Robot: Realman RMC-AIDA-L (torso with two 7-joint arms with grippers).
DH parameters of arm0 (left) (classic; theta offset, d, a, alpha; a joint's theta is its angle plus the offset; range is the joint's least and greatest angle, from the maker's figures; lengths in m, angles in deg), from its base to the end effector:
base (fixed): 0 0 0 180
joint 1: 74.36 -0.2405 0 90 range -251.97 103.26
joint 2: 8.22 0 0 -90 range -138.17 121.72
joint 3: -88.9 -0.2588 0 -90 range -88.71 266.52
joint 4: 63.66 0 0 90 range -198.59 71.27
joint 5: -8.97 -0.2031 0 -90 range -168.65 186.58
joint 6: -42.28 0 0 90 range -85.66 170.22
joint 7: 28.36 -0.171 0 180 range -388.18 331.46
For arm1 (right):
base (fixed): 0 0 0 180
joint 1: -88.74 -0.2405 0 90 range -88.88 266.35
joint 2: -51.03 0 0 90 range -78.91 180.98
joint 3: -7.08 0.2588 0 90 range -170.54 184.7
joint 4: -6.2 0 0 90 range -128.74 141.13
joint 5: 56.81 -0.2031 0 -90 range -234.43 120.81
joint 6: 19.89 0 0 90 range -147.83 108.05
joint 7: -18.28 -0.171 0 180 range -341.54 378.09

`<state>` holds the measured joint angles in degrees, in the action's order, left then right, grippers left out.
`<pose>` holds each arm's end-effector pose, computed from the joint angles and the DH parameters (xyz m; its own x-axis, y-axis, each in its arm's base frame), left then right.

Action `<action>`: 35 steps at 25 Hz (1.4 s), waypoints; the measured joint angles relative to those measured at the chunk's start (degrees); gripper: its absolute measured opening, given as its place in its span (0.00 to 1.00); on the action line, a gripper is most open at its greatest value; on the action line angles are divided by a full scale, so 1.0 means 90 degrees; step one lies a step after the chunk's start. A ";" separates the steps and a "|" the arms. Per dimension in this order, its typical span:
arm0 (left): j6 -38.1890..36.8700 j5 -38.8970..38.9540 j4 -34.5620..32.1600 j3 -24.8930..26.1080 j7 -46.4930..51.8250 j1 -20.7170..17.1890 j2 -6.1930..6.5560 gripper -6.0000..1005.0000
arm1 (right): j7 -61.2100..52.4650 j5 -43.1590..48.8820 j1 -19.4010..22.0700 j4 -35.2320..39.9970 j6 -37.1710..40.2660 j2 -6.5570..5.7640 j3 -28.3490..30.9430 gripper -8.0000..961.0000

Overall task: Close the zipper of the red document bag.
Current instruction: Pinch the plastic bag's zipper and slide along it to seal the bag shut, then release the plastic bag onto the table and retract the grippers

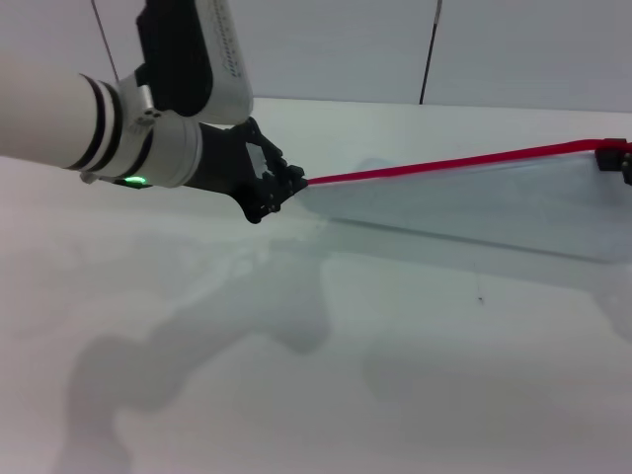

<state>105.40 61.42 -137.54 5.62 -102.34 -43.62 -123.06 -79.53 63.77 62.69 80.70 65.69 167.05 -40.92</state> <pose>-0.1683 0.3980 -0.0216 0.9967 0.0157 -0.0795 -0.0236 -0.8826 -0.4695 0.2254 0.3727 0.0783 0.9515 -0.2013 -0.2328 -0.2947 -0.8137 -0.5010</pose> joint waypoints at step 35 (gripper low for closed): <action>0.0019 0.1982 -0.0268 0.1804 -0.0559 -0.0370 -0.0156 0.38 | 0.0363 -0.0331 -0.0242 -0.0510 0.0374 0.0057 0.1195 0.40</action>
<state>105.57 79.26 -139.95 21.86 -107.37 -46.95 -124.46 -76.27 60.78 60.51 76.11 69.05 167.56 -30.17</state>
